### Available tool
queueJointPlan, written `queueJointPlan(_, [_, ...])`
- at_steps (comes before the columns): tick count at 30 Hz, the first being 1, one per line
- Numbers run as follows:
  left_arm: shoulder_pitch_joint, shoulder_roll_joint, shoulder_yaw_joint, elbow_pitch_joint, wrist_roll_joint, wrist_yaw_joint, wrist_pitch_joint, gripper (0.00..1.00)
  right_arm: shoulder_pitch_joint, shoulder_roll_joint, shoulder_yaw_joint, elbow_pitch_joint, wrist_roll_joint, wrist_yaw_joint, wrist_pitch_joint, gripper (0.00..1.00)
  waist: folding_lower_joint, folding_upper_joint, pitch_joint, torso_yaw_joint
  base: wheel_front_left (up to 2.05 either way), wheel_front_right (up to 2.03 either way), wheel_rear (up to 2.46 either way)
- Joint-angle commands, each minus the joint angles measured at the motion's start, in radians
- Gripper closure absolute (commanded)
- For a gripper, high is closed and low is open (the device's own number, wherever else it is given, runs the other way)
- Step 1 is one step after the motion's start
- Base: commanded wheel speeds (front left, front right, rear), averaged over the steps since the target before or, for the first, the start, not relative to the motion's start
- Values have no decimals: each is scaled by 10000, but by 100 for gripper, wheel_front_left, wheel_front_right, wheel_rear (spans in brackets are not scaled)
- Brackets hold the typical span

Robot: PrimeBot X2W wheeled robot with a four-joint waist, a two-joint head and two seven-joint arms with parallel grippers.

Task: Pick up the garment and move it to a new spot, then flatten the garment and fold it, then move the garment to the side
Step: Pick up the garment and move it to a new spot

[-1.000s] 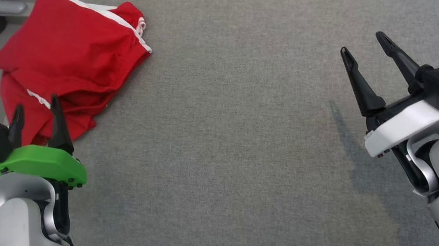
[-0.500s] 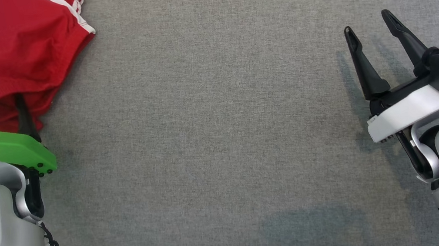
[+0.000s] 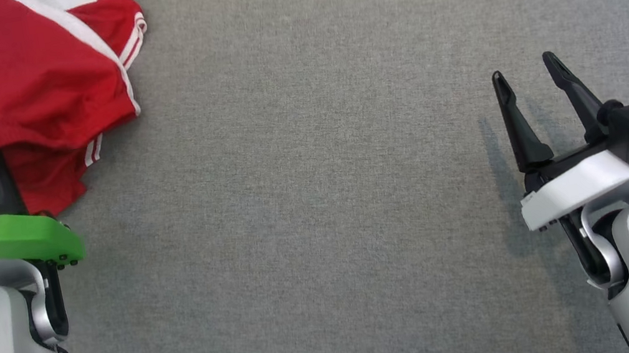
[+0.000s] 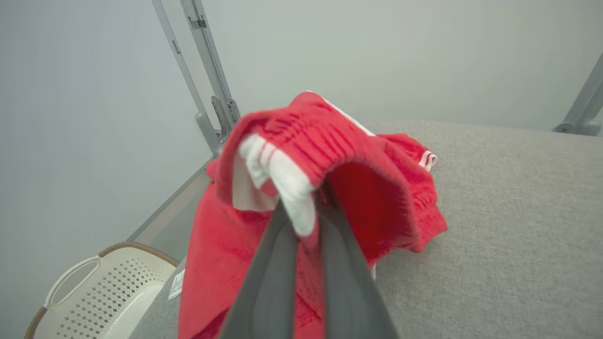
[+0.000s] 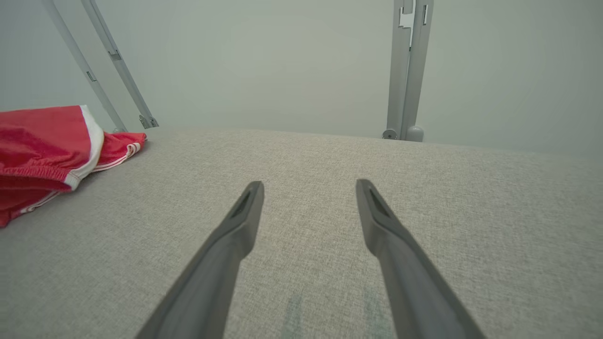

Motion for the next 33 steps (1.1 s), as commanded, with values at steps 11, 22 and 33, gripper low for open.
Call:
queueJointPlan(11, [3386,416,-353,-5715,754,1422,1237,100,917,442,-140,275,200,1,-598,0,-1,0,-2284,-744,0,0,0])
queueJointPlan(22, [4499,419,-1138,-8198,1115,1578,2232,100,1147,646,-123,-69,230,1,-567,0,-1,0,-2344,-2207,0,0,0])
queueJointPlan(33, [2831,-304,-3495,-7098,1404,200,2987,100,987,869,-253,-37,368,1,-837,0,-1,0,-1451,-4439,0,0,0])
